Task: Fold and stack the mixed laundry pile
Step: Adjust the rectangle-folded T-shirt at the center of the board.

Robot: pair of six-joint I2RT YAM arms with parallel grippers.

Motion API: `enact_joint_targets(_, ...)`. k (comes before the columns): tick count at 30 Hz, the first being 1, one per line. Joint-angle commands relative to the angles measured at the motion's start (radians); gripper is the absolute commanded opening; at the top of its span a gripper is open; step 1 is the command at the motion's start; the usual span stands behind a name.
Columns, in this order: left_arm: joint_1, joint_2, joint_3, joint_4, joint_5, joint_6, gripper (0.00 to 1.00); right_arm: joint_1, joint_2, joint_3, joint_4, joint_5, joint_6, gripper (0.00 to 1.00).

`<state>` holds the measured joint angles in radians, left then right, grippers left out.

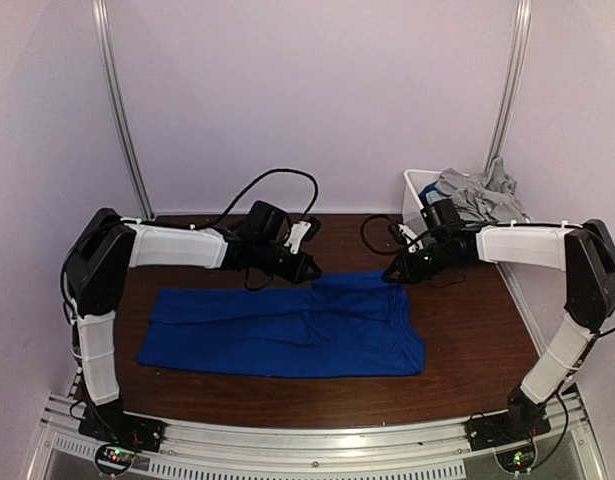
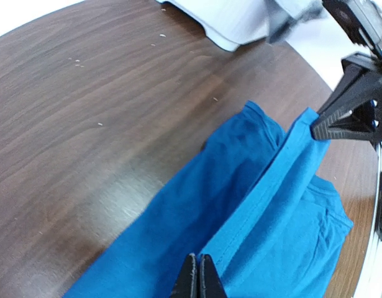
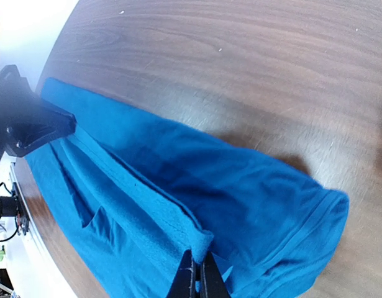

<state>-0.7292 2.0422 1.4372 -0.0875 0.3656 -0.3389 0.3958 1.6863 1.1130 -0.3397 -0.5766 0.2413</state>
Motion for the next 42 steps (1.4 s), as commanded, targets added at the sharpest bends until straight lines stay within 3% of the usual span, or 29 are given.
enact_joint_targets(1,-0.064,-0.072,-0.109,0.056,-0.052,0.061,0.0,0.031,-0.087,-0.087,0.054,-0.016,0.033,0.0)
enact_joint_targets(9,-0.175,-0.15,-0.287,0.127,-0.144,0.055,0.0,0.139,-0.209,-0.289,0.124,0.025,0.096,0.0)
enact_joint_targets(16,-0.189,-0.208,-0.413,0.168,-0.192,0.042,0.0,0.242,-0.243,-0.41,0.213,0.045,0.17,0.0)
enact_joint_targets(23,-0.192,-0.214,-0.432,0.168,-0.202,0.061,0.0,0.262,-0.232,-0.451,0.238,0.069,0.183,0.0)
enact_joint_targets(30,-0.193,-0.161,-0.375,0.146,-0.194,0.067,0.0,0.26,-0.183,-0.374,0.188,0.125,0.16,0.0)
enact_joint_targets(33,-0.192,-0.142,-0.357,0.126,-0.191,0.072,0.02,0.259,-0.14,-0.335,0.159,0.142,0.146,0.06)
enact_joint_targets(36,-0.193,-0.147,-0.358,0.102,-0.201,0.079,0.09,0.258,-0.128,-0.336,0.142,0.14,0.137,0.19)
enact_joint_targets(42,-0.192,-0.215,-0.397,0.094,-0.193,0.11,0.14,0.263,-0.221,-0.428,0.138,0.086,0.128,0.19)
